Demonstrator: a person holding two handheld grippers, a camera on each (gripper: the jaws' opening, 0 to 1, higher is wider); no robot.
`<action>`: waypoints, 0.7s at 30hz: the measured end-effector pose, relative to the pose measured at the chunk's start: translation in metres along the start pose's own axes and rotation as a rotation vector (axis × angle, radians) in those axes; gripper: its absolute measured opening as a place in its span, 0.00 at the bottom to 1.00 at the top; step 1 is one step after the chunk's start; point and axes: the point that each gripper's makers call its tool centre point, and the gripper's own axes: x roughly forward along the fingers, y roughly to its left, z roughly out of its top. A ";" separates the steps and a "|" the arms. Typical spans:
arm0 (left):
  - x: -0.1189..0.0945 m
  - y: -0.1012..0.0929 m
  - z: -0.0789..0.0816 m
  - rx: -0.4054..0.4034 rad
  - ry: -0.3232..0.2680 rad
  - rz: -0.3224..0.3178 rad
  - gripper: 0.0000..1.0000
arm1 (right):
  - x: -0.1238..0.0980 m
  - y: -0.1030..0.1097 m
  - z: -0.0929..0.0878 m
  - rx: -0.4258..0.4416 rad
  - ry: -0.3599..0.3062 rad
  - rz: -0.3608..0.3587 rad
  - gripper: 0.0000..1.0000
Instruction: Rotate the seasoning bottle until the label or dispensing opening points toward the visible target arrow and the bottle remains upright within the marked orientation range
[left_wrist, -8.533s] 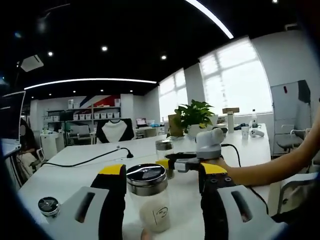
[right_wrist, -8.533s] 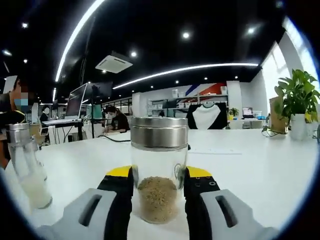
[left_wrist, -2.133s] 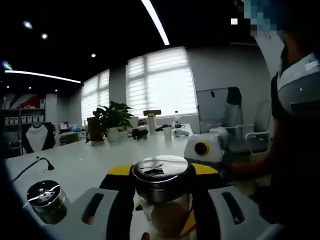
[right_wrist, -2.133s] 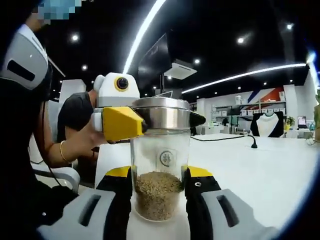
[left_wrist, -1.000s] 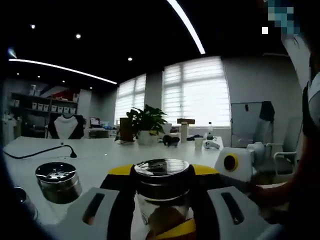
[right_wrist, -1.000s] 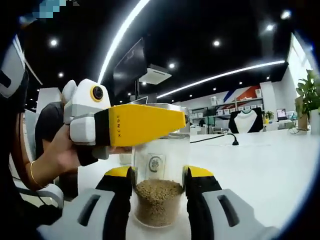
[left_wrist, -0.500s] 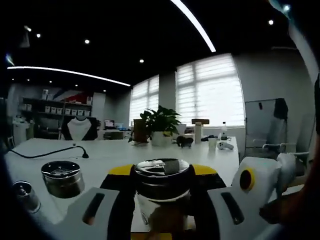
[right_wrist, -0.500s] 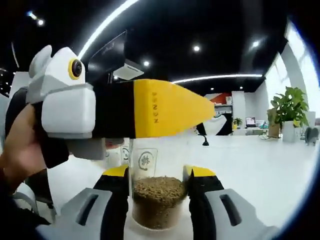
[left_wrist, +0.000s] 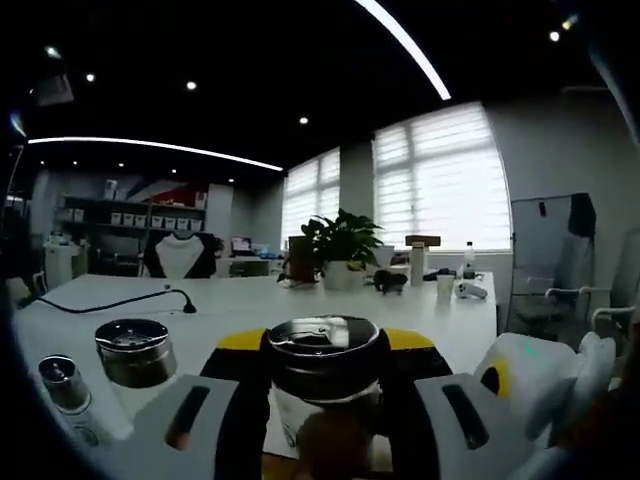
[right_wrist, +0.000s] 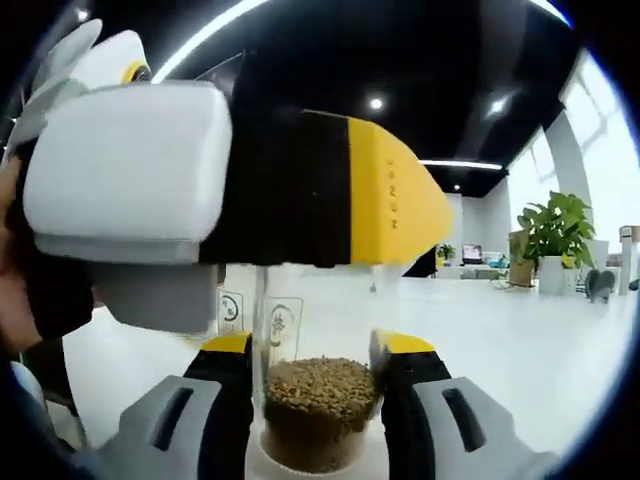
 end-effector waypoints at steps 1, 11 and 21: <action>0.000 0.001 -0.001 0.001 0.004 0.000 0.44 | 0.000 0.000 0.000 0.005 -0.003 0.009 0.46; -0.001 -0.003 -0.002 0.031 0.043 -0.077 0.44 | -0.001 0.004 0.005 0.059 -0.010 0.142 0.45; -0.004 -0.020 0.012 0.105 0.019 -0.223 0.43 | -0.010 0.003 0.023 0.092 -0.061 0.240 0.45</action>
